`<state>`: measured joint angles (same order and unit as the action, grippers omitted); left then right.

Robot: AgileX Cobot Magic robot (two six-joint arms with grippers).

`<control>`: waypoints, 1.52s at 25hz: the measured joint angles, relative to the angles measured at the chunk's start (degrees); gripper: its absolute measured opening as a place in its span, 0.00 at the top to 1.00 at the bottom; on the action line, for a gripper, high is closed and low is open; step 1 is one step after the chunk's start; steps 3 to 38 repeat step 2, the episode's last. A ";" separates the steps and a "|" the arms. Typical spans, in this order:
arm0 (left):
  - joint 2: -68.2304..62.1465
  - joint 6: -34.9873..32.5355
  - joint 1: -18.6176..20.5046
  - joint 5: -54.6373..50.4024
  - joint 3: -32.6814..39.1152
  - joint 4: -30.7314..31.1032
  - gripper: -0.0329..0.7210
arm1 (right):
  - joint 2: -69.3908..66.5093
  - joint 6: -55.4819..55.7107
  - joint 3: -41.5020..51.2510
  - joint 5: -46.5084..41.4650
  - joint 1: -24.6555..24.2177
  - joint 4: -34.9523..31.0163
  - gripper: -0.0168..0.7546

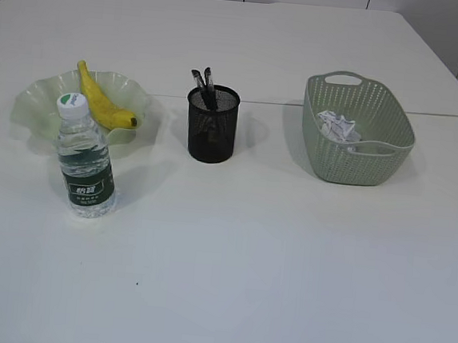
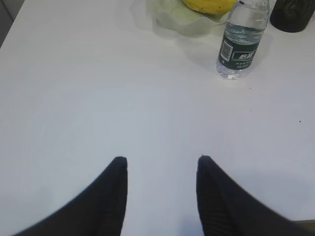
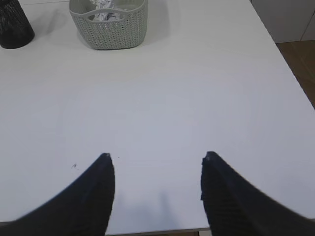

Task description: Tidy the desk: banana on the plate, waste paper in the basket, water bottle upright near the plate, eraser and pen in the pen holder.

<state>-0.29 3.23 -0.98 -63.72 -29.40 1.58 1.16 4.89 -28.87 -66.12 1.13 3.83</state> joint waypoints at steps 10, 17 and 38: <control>0.00 0.00 0.00 0.00 0.00 0.00 0.54 | 0.00 0.00 0.00 0.00 0.00 0.00 0.43; 0.00 0.00 0.00 0.00 0.00 0.00 0.54 | 0.00 0.00 0.00 0.00 0.00 0.00 0.43; 0.00 0.00 0.00 0.00 0.00 0.00 0.54 | 0.00 0.00 0.00 0.00 0.00 0.00 0.43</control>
